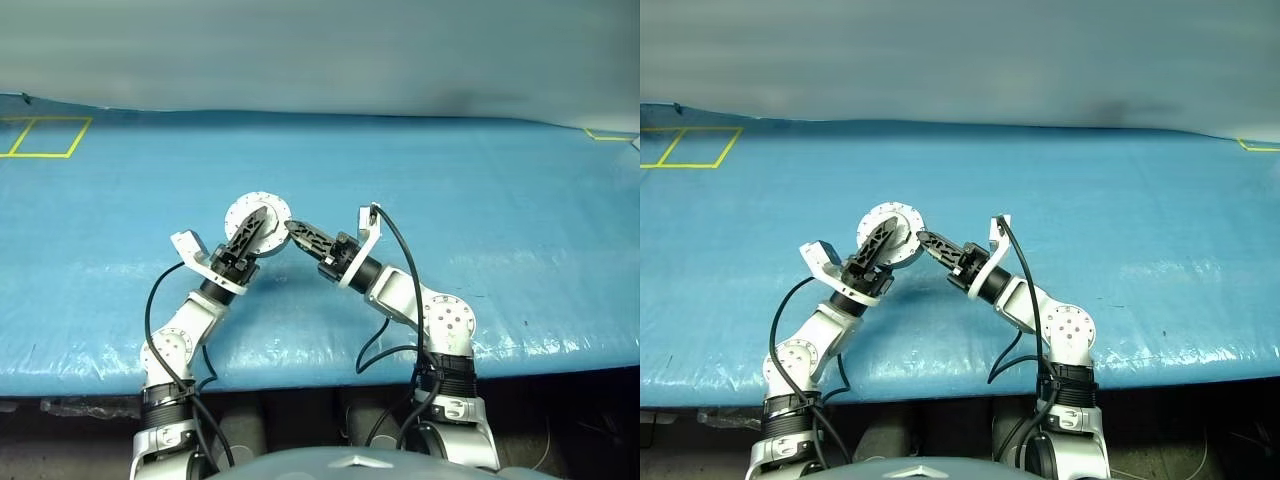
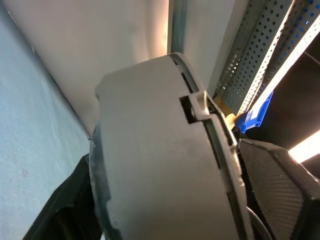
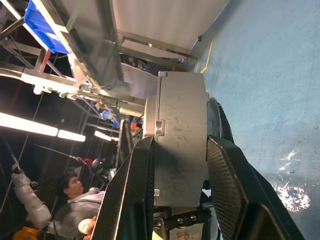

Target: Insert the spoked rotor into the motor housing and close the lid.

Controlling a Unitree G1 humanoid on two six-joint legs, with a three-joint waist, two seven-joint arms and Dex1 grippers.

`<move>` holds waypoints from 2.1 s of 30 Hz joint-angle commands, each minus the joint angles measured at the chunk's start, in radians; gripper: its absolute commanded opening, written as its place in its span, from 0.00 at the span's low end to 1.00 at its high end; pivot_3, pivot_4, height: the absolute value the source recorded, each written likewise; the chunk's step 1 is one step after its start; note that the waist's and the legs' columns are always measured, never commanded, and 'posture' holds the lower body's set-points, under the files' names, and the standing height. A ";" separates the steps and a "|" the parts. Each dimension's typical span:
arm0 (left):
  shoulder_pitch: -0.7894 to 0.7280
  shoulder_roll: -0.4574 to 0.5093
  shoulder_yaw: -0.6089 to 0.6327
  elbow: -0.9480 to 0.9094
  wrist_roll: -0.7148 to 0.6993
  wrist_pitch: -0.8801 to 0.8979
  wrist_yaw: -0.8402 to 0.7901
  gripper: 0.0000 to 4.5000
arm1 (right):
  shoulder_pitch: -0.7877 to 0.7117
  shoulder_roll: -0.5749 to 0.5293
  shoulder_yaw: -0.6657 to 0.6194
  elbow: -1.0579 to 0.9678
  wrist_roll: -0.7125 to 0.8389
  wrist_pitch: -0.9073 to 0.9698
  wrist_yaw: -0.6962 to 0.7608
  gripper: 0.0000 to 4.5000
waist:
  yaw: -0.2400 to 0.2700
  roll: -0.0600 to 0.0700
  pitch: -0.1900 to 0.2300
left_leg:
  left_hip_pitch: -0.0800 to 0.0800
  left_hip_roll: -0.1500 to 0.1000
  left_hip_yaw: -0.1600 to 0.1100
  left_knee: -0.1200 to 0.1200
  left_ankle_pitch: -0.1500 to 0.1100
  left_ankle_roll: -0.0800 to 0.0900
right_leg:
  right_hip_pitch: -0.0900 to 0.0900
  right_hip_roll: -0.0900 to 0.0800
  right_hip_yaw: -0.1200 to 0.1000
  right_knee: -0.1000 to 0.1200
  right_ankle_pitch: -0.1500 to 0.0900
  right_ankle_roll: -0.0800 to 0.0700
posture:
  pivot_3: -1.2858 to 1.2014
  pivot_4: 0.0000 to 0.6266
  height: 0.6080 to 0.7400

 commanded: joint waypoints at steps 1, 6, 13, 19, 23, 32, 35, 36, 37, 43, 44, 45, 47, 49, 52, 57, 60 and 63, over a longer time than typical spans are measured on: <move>-0.009 -0.006 0.001 -0.019 -0.003 -0.007 -0.012 0.59 | -0.005 0.018 0.009 -0.060 0.050 -0.023 0.026 0.26 | 0.001 0.000 0.000 | 0.000 0.000 0.000 0.000 0.000 0.000 | 0.000 0.000 0.000 0.000 0.000 0.000 | 0.52 0.24 1.00; -0.005 -0.013 0.004 -0.021 -0.006 -0.009 -0.006 0.59 | -0.007 0.014 0.014 -0.056 0.046 -0.029 0.025 0.26 | 0.001 0.000 0.000 | -0.001 0.000 -0.001 0.001 0.000 0.000 | 0.000 0.000 -0.001 0.000 0.000 0.000 | 0.52 0.24 1.00; 0.002 -0.035 0.023 -0.019 -0.011 -0.022 0.045 0.59 | -0.010 -0.006 0.028 -0.052 -0.005 -0.050 0.060 0.34 | 0.002 0.000 0.000 | -0.003 0.000 -0.003 0.003 0.000 0.000 | 0.000 0.000 -0.002 0.000 0.000 0.000 | 0.52 0.24 1.00; 0.006 -0.054 0.053 -0.014 0.016 -0.087 0.080 0.59 | -0.012 -0.029 0.059 -0.068 -0.182 -0.183 0.047 0.62 | 0.002 0.000 0.000 | -0.004 0.000 -0.005 0.004 0.000 0.000 | 0.000 0.001 -0.003 0.000 0.000 0.001 | 0.52 0.24 1.00; 0.005 -0.064 0.083 -0.005 0.050 -0.145 0.113 0.59 | -0.002 -0.057 0.090 -0.071 -0.314 -0.300 0.087 0.62 | 0.004 0.000 0.000 | -0.007 -0.001 -0.006 0.008 0.000 0.000 | -0.001 0.001 -0.004 0.000 0.000 0.001 | 0.52 0.24 1.00; -0.105 -0.037 0.211 0.119 0.158 -0.349 0.283 0.59 | 0.082 -0.241 0.307 -0.128 -0.576 -0.387 0.270 0.62 | 0.009 -0.001 0.000 | -0.008 -0.001 -0.007 0.015 -0.001 0.000 | 0.001 0.001 -0.003 0.001 0.000 0.002 | 0.52 0.24 1.00; -0.186 -0.009 0.248 0.221 0.226 -0.431 0.356 0.59 | 0.087 -0.247 0.327 -0.133 -0.616 -0.404 0.284 0.62 | 0.014 -0.001 0.001 | -0.008 -0.001 -0.008 0.016 0.000 0.000 | 0.001 0.002 -0.002 0.002 0.001 0.003 | 0.52 0.24 1.00; -0.214 0.001 0.261 0.256 0.238 -0.450 0.369 0.59 | 0.088 -0.246 0.329 -0.134 -0.623 -0.408 0.289 0.62 | 0.015 -0.001 0.001 | -0.008 -0.001 -0.008 0.017 0.000 0.000 | 0.001 0.003 -0.002 0.001 0.001 0.004 | 0.52 0.24 1.00; -0.237 0.010 0.272 0.286 0.247 -0.464 0.380 0.59 | 0.089 -0.245 0.332 -0.135 -0.631 -0.410 0.293 0.62 | 0.018 -0.002 0.001 | -0.008 -0.001 -0.008 0.017 0.000 0.000 | 0.001 0.003 -0.002 0.001 0.001 0.004 | 0.52 0.24 1.00; -0.381 0.073 0.315 0.499 0.279 -0.507 0.345 0.59 | 0.081 -0.238 0.350 -0.119 -0.684 -0.421 0.306 0.62 | 0.032 -0.002 0.001 | -0.010 -0.002 -0.007 0.016 0.000 0.000 | 0.001 0.002 -0.002 0.000 0.004 0.006 | 0.52 0.24 1.00; -0.394 0.078 0.320 0.524 0.282 -0.508 0.339 0.59 | 0.080 -0.236 0.350 -0.119 -0.688 -0.421 0.307 0.62 | 0.032 -0.002 0.001 | -0.010 -0.002 -0.007 0.016 0.000 0.000 | 0.001 0.002 -0.002 0.000 0.004 0.006 | 0.52 0.24 1.00; -0.405 0.083 0.327 0.550 0.285 -0.511 0.338 0.59 | 0.080 -0.234 0.350 -0.120 -0.693 -0.421 0.307 0.62 | 0.032 -0.002 0.001 | -0.010 -0.002 -0.007 0.016 0.000 0.000 | 0.001 0.002 -0.002 0.000 0.006 0.008 | 0.52 0.24 1.00; -0.421 0.089 0.347 0.589 0.278 -0.515 0.343 0.59 | 0.081 -0.233 0.351 -0.122 -0.705 -0.423 0.307 0.62 | 0.032 -0.002 0.001 | -0.010 -0.002 -0.007 0.016 0.000 0.000 | 0.001 0.002 -0.002 0.000 0.006 0.008 | 0.52 0.24 1.00; -0.413 0.093 0.354 0.603 0.290 -0.516 0.355 0.59 | 0.085 -0.231 0.352 -0.125 -0.715 -0.424 0.308 0.62 | 0.031 -0.002 0.001 | -0.010 -0.002 -0.007 0.016 0.000 0.000 | 0.001 0.002 -0.002 0.000 0.006 0.008 | 0.52 0.24 1.00; -0.389 0.092 0.356 0.595 0.313 -0.529 0.379 0.72 | 0.089 -0.228 0.349 -0.129 -0.720 -0.421 0.308 0.63 | 0.028 -0.002 0.001 | -0.008 -0.002 -0.007 0.016 0.000 0.000 | 0.001 0.002 -0.002 0.001 0.006 0.008 | 0.52 0.24 1.00; -0.322 0.089 0.379 0.525 0.334 -0.572 0.389 0.98 | 0.090 -0.222 0.349 -0.124 -0.731 -0.418 0.313 0.63 | 0.011 0.000 0.000 | -0.003 -0.001 -0.007 0.016 0.000 -0.001 | 0.005 0.003 0.000 0.002 0.003 0.005 | 0.52 0.24 1.00; -0.255 0.085 0.410 0.425 0.319 -0.598 0.419 0.98 | 0.084 -0.218 0.348 -0.114 -0.737 -0.416 0.317 0.63 | -0.008 0.000 0.000 | 0.001 -0.001 -0.006 0.015 0.000 -0.001 | 0.006 0.004 0.003 0.002 0.003 0.005 | 0.52 0.24 1.00; -0.198 0.091 0.425 0.358 0.317 -0.612 0.444 0.98 | 0.078 -0.215 0.347 -0.104 -0.744 -0.413 0.319 0.63 | -0.012 0.000 0.000 | 0.003 0.000 -0.005 0.013 0.000 -0.001 | 0.007 0.004 0.003 0.003 0.004 0.005 | 0.52 0.24 1.00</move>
